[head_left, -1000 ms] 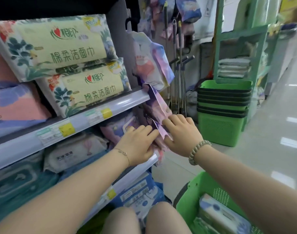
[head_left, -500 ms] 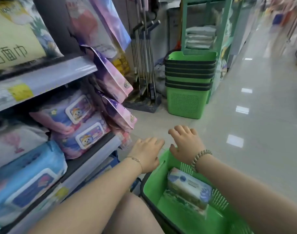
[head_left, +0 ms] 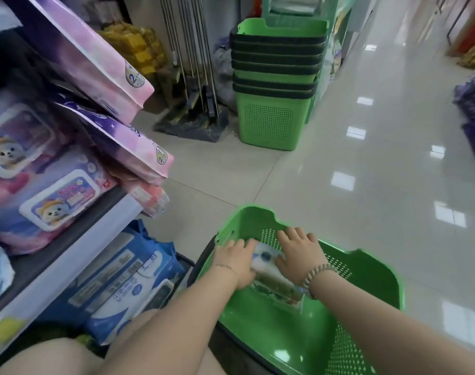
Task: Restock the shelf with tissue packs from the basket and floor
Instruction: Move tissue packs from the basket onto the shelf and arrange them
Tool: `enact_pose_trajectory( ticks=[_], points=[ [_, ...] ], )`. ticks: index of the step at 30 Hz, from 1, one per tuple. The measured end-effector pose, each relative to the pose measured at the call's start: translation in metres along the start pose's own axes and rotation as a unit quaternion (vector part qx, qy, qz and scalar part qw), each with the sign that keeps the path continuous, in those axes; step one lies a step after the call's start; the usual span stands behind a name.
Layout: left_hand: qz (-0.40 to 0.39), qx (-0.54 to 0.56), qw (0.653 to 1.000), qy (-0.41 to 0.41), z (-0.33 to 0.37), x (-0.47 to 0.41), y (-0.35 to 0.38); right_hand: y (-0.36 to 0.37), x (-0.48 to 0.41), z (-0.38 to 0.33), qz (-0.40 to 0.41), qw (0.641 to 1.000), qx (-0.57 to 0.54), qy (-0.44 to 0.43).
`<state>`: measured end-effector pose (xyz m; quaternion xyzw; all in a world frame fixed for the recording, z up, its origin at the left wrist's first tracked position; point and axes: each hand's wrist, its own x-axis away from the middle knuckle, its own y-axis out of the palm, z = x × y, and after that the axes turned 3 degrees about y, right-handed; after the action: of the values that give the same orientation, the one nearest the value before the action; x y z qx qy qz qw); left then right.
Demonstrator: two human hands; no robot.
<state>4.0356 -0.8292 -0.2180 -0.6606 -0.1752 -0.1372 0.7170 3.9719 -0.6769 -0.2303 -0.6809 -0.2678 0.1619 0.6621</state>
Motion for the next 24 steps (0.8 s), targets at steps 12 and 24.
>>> enact_pose_trajectory(
  ticks=[12,24],
  points=[
    [-0.108,0.153,0.97,-0.154,0.005,-0.058,0.072,0.075,0.013,0.026,-0.145,0.981,-0.04,0.124],
    [-0.109,0.248,0.952,-0.146,0.002,-0.083,0.114,0.125,0.008,0.03,-0.163,0.91,-0.22,0.312]
  ],
)
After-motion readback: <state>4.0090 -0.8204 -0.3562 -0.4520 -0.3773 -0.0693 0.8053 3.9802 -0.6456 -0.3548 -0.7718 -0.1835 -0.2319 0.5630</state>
